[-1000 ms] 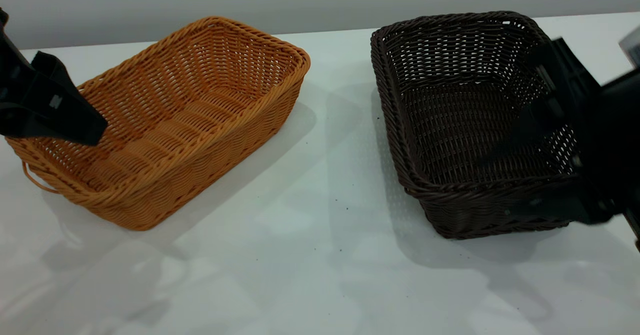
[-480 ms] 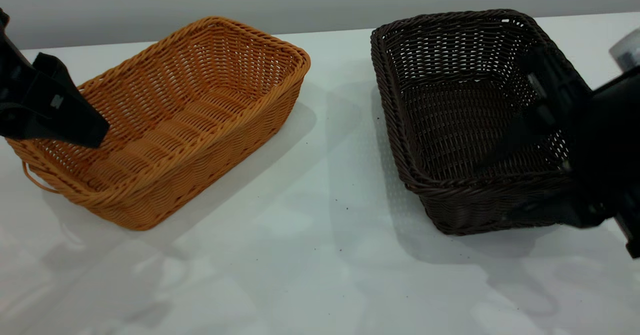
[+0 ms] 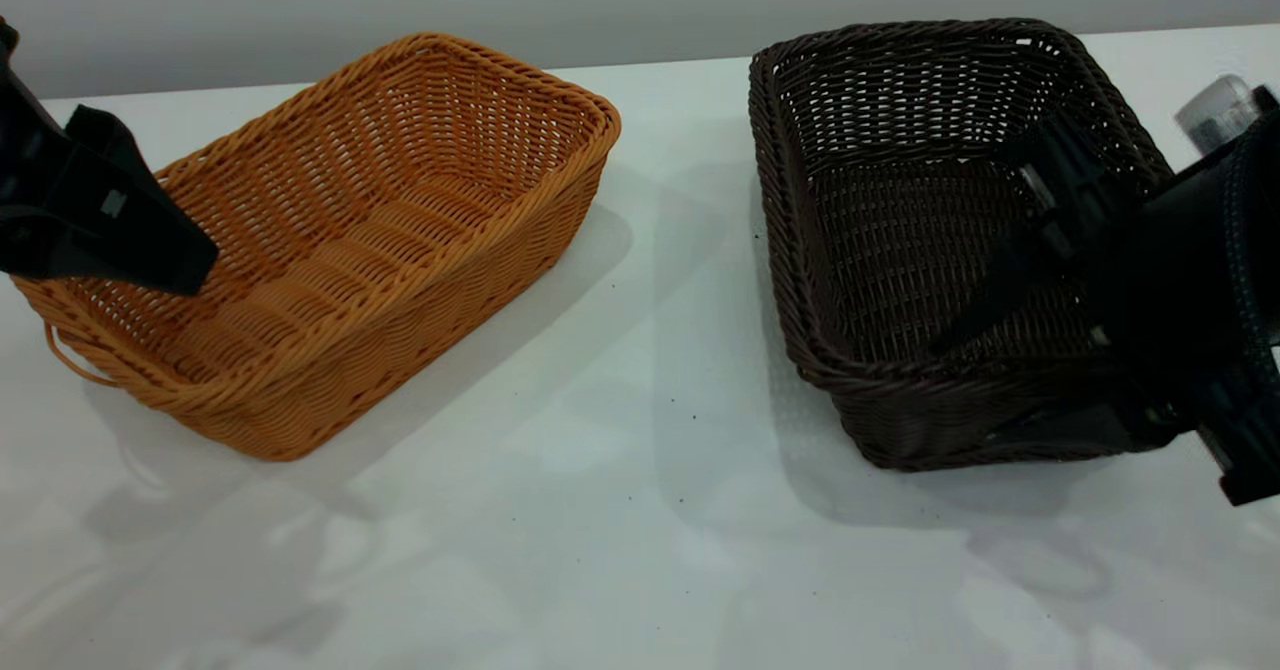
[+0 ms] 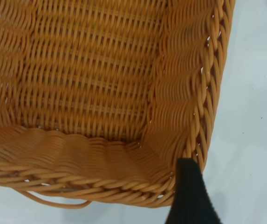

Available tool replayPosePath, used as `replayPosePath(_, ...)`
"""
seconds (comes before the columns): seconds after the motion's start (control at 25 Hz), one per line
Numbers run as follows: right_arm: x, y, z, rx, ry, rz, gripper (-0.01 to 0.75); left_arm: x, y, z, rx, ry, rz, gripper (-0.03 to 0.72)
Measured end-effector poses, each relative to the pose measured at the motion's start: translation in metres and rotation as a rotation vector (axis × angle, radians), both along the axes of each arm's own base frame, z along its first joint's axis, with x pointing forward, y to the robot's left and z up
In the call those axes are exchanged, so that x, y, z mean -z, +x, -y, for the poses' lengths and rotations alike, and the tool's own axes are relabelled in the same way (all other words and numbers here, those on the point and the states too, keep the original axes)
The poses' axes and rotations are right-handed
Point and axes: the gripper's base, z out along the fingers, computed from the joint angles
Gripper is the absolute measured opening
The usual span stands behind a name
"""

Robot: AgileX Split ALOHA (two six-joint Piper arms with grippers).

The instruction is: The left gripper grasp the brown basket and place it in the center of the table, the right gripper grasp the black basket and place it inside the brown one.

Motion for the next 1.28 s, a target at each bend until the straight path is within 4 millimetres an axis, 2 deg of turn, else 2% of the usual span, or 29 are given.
replayPosePath(0.64,0.006,0.007,0.018,0.203,-0.152,-0.012,0.36,0.0,-0.001,0.0,0.003,0.0,-0.005,0.396)
replayPosePath(1.0,0.017,0.02,0.005,0.158,-0.111,-0.038,0.329,0.0,-0.001,0.0,0.003,0.0,-0.007,0.396)
replayPosePath(1.16,0.028,0.021,0.003,0.148,-0.113,-0.077,0.329,0.001,-0.001,0.0,0.007,0.0,-0.017,0.396)
replayPosePath(1.28,0.028,0.021,0.003,0.148,-0.114,-0.079,0.318,0.001,-0.002,0.0,0.007,0.0,-0.018,0.396)
